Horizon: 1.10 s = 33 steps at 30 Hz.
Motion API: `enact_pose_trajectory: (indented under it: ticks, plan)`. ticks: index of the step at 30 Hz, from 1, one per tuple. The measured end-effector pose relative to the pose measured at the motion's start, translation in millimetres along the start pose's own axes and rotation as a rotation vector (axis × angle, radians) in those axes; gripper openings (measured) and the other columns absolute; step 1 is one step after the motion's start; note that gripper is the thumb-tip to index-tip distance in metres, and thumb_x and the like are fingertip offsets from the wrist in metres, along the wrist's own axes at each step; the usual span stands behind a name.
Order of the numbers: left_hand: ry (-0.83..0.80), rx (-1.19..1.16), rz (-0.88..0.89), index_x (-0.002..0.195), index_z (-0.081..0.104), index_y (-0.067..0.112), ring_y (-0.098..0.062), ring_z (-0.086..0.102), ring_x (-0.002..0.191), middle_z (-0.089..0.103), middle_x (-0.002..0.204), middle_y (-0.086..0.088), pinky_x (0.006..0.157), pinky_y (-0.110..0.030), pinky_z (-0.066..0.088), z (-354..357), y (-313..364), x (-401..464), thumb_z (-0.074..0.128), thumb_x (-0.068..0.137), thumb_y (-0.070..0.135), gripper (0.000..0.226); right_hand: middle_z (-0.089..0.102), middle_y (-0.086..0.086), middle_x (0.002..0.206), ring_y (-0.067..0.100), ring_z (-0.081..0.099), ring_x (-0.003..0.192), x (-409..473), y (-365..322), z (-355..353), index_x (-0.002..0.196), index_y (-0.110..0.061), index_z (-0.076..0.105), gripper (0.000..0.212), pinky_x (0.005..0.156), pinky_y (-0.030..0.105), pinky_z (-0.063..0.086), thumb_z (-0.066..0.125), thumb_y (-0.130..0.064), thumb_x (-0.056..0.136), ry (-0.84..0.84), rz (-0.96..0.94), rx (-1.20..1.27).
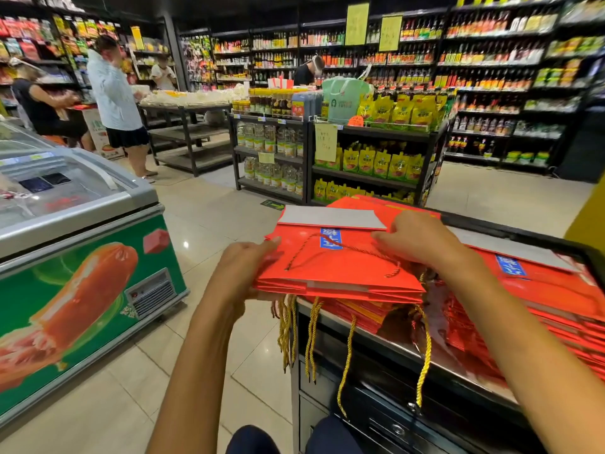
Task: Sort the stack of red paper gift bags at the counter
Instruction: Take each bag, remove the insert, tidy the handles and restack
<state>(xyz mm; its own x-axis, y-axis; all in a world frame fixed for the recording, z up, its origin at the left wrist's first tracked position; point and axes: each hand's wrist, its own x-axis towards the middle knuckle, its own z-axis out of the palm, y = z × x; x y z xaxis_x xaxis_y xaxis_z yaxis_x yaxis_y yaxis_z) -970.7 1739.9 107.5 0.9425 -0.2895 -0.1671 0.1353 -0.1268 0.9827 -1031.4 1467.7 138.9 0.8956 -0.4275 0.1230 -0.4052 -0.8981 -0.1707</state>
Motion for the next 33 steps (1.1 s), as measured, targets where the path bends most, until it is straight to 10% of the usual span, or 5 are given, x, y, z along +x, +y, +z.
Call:
enact_pose_trajectory:
  ticks: [6, 19, 26, 33]
  plan:
    - [0.020, 0.078, 0.088, 0.115, 0.060, 0.007, -0.028, 0.076, 0.064, 0.076, 0.091, -0.018, 0.047, -0.032, 0.057, 11.6, 1.1, -4.2, 0.069, 0.097, 0.017, 0.023, 0.067, 0.016, 0.111, 0.037, 0.061, 0.097, -13.6, 0.8, 10.2, 0.099, -0.012, 0.056, 0.041, 0.074, 0.038, 0.046, 0.060, -0.053, 0.094, 0.021, 0.112, 0.137]
    - [-0.152, 0.295, 0.514, 0.096, 0.066, 0.005, -0.029, 0.064, 0.043, 0.069, 0.067, -0.016, 0.035, -0.028, 0.044, 165.2, 81.6, 21.1, 0.069, 0.095, 0.028, 0.023, 0.068, 0.017, 0.113, 0.027, 0.059, 0.094, -35.0, 136.8, -96.5, 0.099, -0.014, 0.066, 0.056, 0.079, 0.032, 0.040, 0.048, -0.067, 0.095, 0.226, 0.388, 0.409]
    - [-0.272, 0.714, 0.626, 0.106, 0.066, 0.001, -0.039, 0.065, 0.107, 0.071, 0.111, -0.023, 0.083, -0.041, 0.049, 270.6, 49.1, 44.5, 0.069, 0.093, 0.035, 0.036, 0.060, 0.016, 0.141, 0.035, 0.061, 0.124, -55.0, 220.2, -57.5, 0.140, -0.010, 0.058, 0.092, 0.104, 0.038, 0.049, 0.061, -0.078, 0.077, 0.054, 0.633, 0.291]
    - [-0.150, 1.050, 0.768, 0.114, 0.068, 0.006, -0.046, 0.062, 0.110, 0.067, 0.117, -0.023, 0.083, -0.045, 0.050, 283.9, 21.0, 37.5, 0.049, 0.104, 0.039, 0.039, 0.054, 0.020, 0.147, 0.038, 0.054, 0.131, -55.7, 244.3, 0.6, 0.141, -0.013, 0.057, 0.098, 0.109, 0.045, 0.046, 0.050, -0.084, 0.075, -0.039, 0.699, 0.115]
